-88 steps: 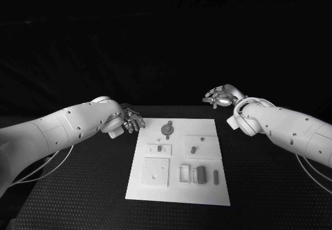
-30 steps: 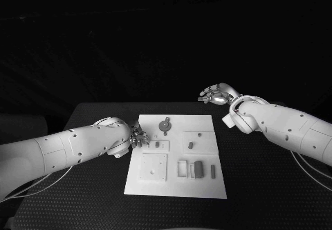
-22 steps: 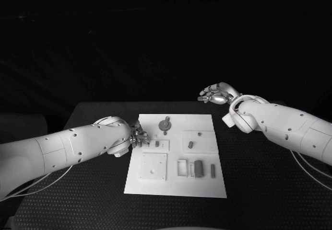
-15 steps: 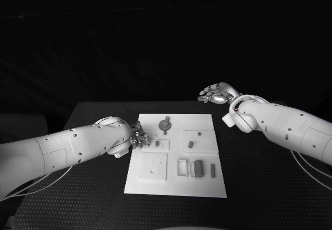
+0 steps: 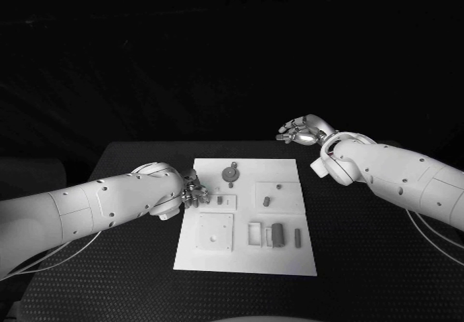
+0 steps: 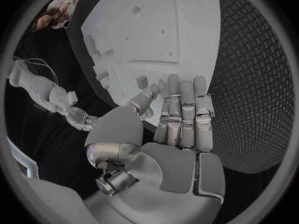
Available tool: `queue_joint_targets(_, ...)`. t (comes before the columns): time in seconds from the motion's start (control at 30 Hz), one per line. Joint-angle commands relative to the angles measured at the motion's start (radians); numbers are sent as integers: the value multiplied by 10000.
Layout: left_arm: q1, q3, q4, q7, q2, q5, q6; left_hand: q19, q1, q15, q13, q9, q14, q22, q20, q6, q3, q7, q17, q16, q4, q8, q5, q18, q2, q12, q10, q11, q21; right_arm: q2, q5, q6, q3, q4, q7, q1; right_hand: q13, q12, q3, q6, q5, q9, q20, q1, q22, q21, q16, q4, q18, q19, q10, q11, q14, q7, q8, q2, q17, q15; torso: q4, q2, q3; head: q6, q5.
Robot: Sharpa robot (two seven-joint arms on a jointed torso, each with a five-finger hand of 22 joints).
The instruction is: Assemble the parts on the task board
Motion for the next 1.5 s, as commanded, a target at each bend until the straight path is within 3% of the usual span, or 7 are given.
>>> queue_joint_targets(0.03,-46,-23,45,-38,10,-41,229,83,103,-14,11,9,75,15,-14,75,46,-25,18,39,-5,40,72,-63,4,-67,90,-10,41,5,-6,136,2,5,109,-6,-11,-60,-35,-82,-43,-13,5,6,12,-70,-19,1,-137,-77,55,14,28,269,14,63,-12,29,-3,3,4,0,2)
queue_joint_targets(0.5,-47,-22,82,-28,-56,-28,154,155,123,-47,71,5,130,120,-51,159,30,-62,78,79,-11,88,292,-68,-17,-49,180,-47,60,19,-6,149,2,1,105,-15,-20,-82,-40,-85,-43,-32,4,8,30,-90,-21,3,-139,-75,66,14,30,273,20,62,-35,38,2,7,1,-24,3)
queue_joint_targets(1.5,-47,-20,-18,120,-135,354,470,200,150,-75,146,37,171,232,-82,229,4,-99,153,138,-19,153,344,-72,61,-8,252,-85,86,11,-6,200,2,-8,98,-31,-30,-121,-48,-88,-43,-66,3,15,66,-127,-22,6,-141,-66,89,14,36,280,35,65,-78,43,1,7,4,-68,-21)
